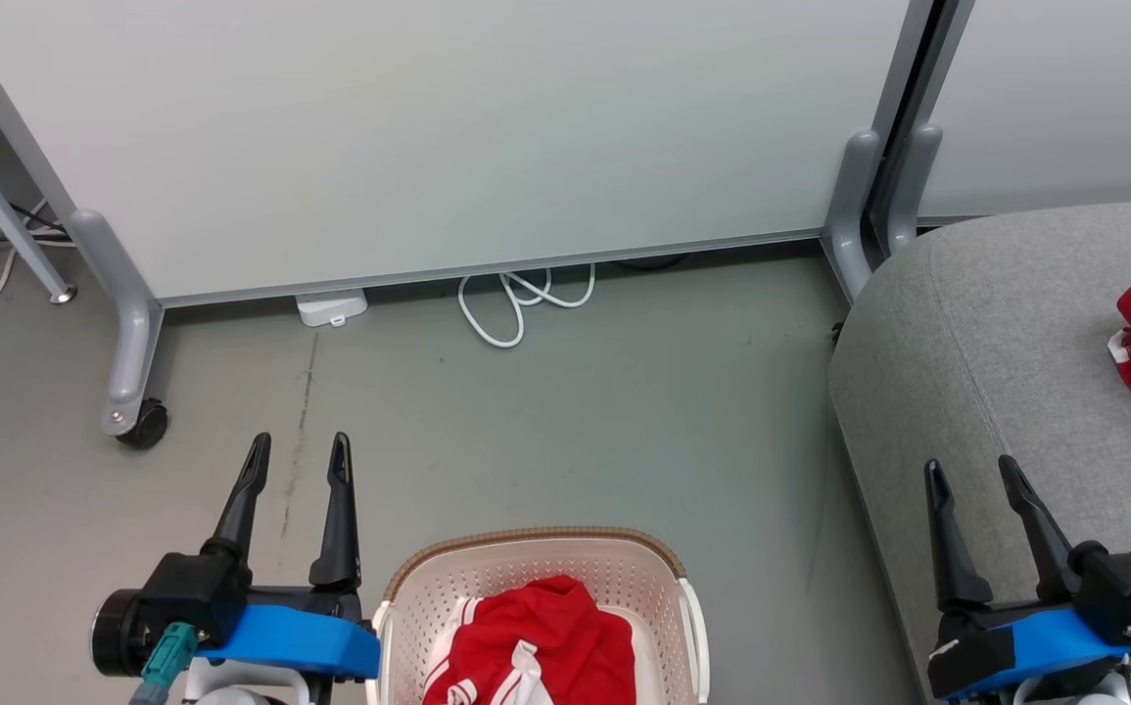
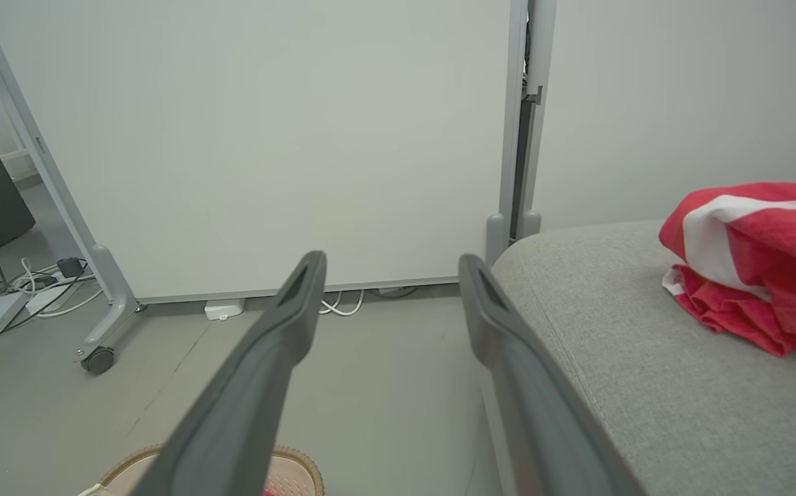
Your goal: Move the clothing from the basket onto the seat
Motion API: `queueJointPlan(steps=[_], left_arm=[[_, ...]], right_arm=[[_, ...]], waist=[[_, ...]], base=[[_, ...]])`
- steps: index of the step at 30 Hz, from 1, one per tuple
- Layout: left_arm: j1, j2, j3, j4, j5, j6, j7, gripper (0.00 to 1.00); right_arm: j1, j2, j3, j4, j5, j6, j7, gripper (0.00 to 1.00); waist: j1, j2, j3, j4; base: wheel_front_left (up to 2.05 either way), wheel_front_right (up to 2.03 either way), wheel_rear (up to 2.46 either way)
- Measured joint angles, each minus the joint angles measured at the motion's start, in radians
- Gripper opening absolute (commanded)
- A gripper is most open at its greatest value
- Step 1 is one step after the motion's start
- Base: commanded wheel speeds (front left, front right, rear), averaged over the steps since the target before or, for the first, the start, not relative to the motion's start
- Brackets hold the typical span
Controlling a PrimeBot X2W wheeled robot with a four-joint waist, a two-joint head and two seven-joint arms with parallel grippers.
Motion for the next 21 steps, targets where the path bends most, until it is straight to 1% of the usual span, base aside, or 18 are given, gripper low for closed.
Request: queueJointPlan(steps=[9,13,21], left_arm=[[-0.025,0.0,-0.017,0.011,0.031,0.0,0.0,1.0],[-0.068,0.003,-0.06,0.047,0.045,0.0,0.0,1.0],[-0.162,0.044,-0.175,0.161,0.051,0.0,0.0,1.0]], right_arm=[[-0.009,-0.001,0.008,0.001,0.003,0.0,0.0,1.0],[-0.029,-0.001,0.017,-0.003,0.002,0.0,0.0,1.0],[-0.096,-0.004,0.045,-0.015,0.005,0.0,0.0,1.0]], waist=[[0.0001,0.0,0.014,-0.008],[0.0001,0.0,0.035,-0.013],[0.0001,0.0,0.103,-0.037]], base=[[0.0,0.0,0.0],[0.0,0.0,0.0],[0.0,0.0,0.0]])
